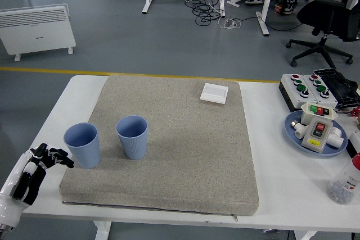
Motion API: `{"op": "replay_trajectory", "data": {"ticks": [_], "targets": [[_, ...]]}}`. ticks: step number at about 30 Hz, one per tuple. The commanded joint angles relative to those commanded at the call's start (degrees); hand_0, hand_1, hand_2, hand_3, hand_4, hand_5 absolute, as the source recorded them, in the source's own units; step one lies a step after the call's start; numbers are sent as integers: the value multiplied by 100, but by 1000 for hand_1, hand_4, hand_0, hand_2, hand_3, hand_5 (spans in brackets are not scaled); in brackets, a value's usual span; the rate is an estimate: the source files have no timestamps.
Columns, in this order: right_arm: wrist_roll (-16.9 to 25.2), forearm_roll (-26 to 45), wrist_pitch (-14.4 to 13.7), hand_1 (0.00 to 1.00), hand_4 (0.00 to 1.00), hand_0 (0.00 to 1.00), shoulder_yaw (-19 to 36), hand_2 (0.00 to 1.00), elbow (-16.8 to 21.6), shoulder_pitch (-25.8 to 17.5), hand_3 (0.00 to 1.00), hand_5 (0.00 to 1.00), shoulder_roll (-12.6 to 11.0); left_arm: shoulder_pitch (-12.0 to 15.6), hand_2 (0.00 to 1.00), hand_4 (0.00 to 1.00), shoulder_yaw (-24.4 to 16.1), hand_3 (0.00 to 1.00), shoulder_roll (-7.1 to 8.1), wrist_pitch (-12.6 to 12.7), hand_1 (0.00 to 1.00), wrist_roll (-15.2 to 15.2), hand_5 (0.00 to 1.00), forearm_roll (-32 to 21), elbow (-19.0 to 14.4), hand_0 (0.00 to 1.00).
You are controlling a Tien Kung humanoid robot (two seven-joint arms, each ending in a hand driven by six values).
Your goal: Push cup pick cup insert cup
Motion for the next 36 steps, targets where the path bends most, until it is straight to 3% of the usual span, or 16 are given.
{"op": "replay_trajectory", "data": {"ticks": [18,27,36], "targets": [[-32,-27,-24,610,127,678,1,630,0,-35,589,552,19,-309,455,637,431,442,55,-102,476,351,998,-326,598,518],[-36,-58,-28,611,127,677,-17,629,0,-61,590,555,28,-715,462,638,795,449,-32,-80,485,425,998,-340,999,524],[-19,1,-26,611,128,677,-35,629,0,-30,590,554,30,-920,461,639,897,450,-32,-38,485,454,998,-277,1141,529]]}}
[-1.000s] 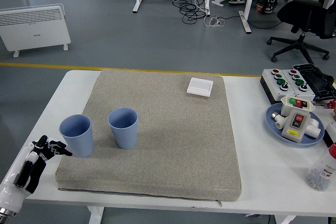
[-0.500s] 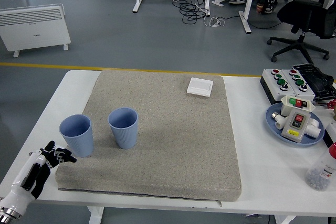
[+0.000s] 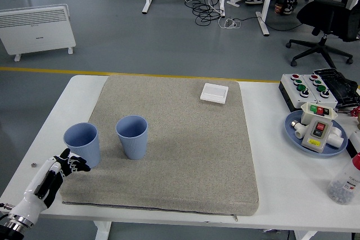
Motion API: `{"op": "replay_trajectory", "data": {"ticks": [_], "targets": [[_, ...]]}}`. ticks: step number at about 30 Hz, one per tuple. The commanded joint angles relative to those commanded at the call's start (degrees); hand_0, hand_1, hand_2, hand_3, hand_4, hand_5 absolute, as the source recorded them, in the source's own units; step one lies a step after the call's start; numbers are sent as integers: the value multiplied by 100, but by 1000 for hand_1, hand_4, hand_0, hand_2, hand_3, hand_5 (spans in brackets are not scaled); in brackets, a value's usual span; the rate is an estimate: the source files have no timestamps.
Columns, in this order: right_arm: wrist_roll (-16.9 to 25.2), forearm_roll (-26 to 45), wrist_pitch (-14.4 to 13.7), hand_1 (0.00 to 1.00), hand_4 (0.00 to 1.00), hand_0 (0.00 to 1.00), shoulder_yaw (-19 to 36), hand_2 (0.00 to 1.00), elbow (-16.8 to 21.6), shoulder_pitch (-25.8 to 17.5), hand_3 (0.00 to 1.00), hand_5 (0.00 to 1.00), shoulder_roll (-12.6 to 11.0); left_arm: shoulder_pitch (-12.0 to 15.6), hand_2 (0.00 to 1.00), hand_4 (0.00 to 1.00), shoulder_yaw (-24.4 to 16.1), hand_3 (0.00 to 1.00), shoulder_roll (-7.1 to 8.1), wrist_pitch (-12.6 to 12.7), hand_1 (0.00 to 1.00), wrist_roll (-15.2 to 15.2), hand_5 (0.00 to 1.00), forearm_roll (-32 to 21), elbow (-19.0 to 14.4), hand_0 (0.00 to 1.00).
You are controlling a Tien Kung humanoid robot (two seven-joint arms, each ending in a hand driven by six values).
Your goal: Push cup pick cup insert cup
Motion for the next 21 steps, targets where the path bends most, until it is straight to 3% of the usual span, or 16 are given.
{"op": "replay_trajectory", "data": {"ticks": [8,21], "targets": [[-8,-17,-1,610,127,677,-10,628,0,9,590,552,2,-216,462,639,275,449,45,-11,486,19,998,10,194,530],[-13,-29,0,610,125,677,-14,628,0,30,590,552,8,-457,463,639,382,454,63,-26,486,55,998,44,538,531]]}}
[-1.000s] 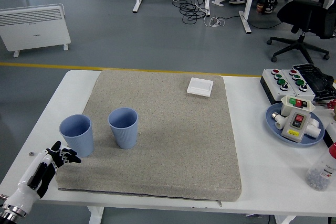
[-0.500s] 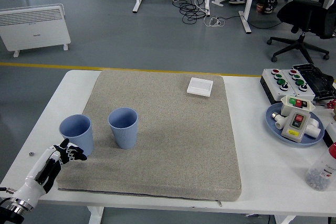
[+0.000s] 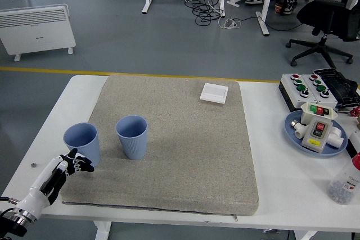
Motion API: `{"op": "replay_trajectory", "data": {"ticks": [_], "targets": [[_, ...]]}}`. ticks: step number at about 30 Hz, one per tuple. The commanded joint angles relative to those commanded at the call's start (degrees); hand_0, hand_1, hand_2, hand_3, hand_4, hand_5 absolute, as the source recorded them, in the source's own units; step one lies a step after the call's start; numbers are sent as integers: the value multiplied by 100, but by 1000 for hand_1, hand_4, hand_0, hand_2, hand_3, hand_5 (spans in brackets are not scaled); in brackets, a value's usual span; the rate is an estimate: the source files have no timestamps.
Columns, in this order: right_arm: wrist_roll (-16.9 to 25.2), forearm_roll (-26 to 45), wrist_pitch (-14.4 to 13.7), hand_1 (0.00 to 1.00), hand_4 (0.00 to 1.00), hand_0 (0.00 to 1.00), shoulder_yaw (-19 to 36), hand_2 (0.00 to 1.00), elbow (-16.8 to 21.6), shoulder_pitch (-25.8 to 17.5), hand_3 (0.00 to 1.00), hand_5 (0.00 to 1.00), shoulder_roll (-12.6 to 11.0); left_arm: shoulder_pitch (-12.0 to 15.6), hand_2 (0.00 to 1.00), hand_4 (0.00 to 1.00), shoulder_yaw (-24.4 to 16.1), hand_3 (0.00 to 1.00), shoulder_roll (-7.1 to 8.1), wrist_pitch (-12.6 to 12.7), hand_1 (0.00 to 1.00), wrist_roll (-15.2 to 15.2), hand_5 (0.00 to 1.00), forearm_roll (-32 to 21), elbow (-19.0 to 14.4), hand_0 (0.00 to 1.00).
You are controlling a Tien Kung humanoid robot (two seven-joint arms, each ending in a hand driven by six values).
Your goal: Push cup pick cup insert cup
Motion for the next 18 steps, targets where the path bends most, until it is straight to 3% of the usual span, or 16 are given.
{"op": "replay_trajectory", "data": {"ticks": [18], "targets": [[-6,-24,-1,610,125,677,-10,627,0,20,591,550,10,-269,463,639,144,453,22,-45,487,8,998,3,370,532]]}}
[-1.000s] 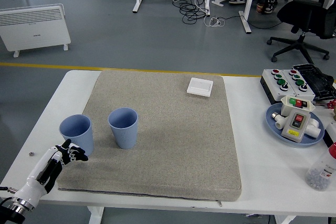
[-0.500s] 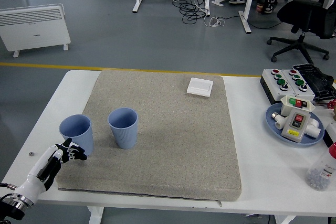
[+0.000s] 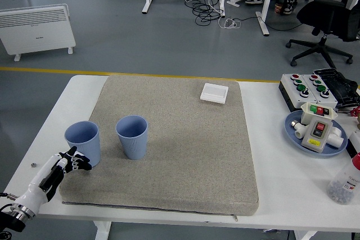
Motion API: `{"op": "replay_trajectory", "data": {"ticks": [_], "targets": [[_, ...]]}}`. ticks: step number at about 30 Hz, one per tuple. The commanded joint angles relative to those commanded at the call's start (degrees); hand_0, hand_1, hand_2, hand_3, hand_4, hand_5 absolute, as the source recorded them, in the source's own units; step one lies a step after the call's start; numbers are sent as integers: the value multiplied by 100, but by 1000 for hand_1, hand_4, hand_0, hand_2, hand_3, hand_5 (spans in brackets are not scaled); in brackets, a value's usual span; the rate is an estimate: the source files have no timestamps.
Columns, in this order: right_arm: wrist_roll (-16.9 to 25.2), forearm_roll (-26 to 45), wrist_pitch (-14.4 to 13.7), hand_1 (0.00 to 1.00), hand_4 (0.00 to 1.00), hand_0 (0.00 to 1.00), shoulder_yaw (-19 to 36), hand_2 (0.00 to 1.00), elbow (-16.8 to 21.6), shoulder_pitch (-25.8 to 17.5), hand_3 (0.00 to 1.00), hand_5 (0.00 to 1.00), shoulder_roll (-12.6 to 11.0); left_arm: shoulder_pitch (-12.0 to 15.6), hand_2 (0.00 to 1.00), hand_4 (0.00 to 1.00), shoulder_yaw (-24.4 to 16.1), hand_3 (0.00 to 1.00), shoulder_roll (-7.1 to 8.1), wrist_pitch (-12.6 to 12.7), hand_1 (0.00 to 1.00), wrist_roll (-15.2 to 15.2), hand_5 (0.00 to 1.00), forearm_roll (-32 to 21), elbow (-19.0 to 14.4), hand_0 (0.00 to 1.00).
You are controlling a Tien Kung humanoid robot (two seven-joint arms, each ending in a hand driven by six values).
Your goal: Push cup pick cup insert cup
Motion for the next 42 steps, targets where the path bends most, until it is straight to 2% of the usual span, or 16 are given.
{"op": "replay_trajectory", "data": {"ticks": [8,21,22,27,28,34,42], "targets": [[-4,-18,1,610,124,677,0,627,0,7,591,549,11,-135,463,635,56,453,-73,-22,487,-15,998,-31,211,532],[-13,-30,2,610,124,677,-14,628,0,5,591,549,18,-193,464,633,112,450,-133,-63,492,-66,998,-23,337,548],[-13,-31,3,609,124,677,-15,629,0,5,590,549,18,-193,470,631,110,448,-135,-64,505,-69,998,-23,341,587],[-13,-39,3,609,124,677,-8,629,0,7,590,549,21,-201,470,631,105,448,-153,-58,505,-134,998,-29,358,587],[-13,-39,5,609,123,677,-11,629,0,9,590,550,20,-207,472,626,104,447,-161,-59,509,-133,998,-25,370,631],[-12,-33,5,609,122,677,-18,629,0,9,590,550,19,-256,473,622,128,447,-189,-71,513,-130,998,-23,435,629],[-15,-44,7,609,121,677,-23,630,0,7,589,550,17,-468,474,618,253,446,-286,-67,514,-154,998,-13,637,636]]}}
